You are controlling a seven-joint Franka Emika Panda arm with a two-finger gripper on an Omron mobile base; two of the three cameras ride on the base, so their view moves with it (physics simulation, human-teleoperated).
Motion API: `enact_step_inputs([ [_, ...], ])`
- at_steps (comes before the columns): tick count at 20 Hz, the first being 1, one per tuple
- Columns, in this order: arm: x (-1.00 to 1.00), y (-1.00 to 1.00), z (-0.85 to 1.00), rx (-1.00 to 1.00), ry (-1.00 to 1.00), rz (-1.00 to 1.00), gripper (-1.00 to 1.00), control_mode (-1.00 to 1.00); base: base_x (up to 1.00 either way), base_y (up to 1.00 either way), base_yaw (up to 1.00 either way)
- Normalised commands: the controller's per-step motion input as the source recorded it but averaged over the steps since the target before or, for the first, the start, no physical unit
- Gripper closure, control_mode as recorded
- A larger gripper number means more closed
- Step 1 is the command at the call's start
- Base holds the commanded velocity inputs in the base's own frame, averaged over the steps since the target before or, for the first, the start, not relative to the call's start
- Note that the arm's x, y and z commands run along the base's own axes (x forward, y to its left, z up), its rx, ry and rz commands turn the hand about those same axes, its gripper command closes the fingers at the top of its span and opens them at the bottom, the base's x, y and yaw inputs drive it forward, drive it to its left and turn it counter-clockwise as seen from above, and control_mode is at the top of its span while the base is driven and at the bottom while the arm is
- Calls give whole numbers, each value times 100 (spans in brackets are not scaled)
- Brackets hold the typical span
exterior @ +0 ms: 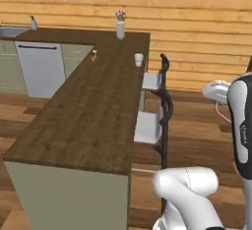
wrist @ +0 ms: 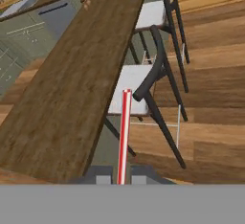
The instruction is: Take a straw from the drawer in front and place it inside the glass cup on the dining counter.
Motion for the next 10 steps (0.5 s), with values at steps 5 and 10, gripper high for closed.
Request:
enact_step_inputs([
  [5, 0, 0, 0, 0, 0, 0, 100, 100, 48, -79, 50],
  [10, 0, 0, 0, 0, 0, 0, 100, 100, 47, -82, 49],
])
